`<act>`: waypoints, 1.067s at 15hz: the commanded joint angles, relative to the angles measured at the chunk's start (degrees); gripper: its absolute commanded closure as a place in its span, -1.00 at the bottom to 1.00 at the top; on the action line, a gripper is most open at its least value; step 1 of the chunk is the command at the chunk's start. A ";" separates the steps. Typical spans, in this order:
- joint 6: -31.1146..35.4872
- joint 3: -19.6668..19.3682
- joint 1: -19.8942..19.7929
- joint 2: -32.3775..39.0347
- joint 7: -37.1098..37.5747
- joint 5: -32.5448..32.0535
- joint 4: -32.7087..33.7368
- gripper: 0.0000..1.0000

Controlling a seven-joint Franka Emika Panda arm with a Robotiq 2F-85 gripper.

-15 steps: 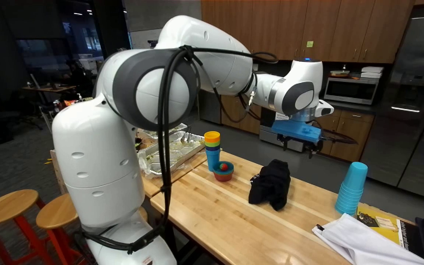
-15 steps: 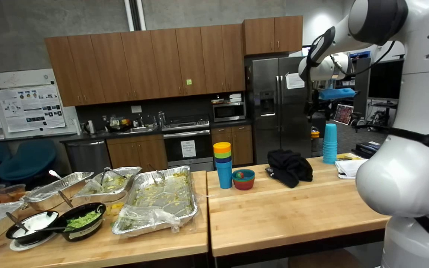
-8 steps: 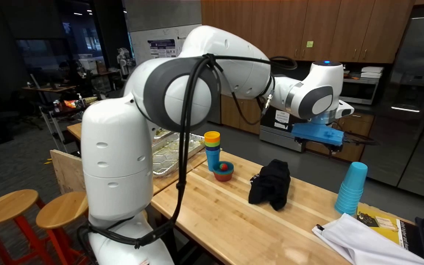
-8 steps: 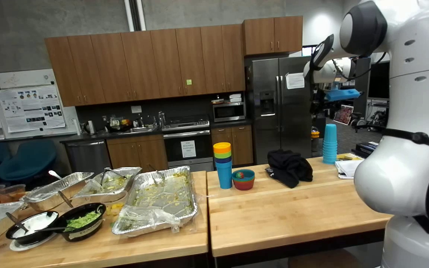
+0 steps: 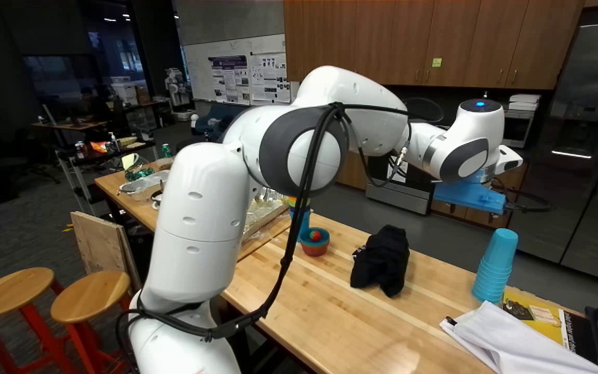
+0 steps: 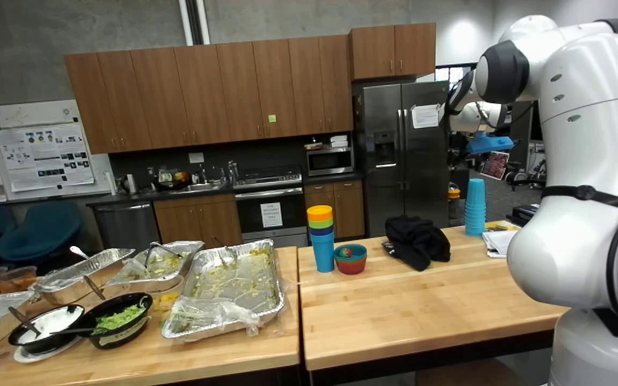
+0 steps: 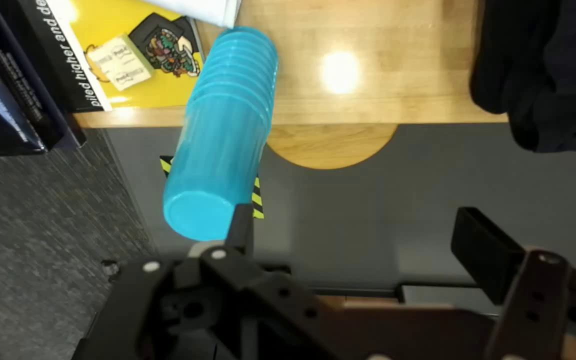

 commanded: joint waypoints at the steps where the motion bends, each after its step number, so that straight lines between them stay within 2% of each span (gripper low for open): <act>1: 3.73 1.00 -2.05 3.37 1.88 -0.91 4.40 -1.00; 11: 7.12 3.07 -5.31 10.15 9.14 1.29 10.76 -1.00; 16: 7.60 1.46 -4.19 12.71 16.11 -1.44 13.14 -1.00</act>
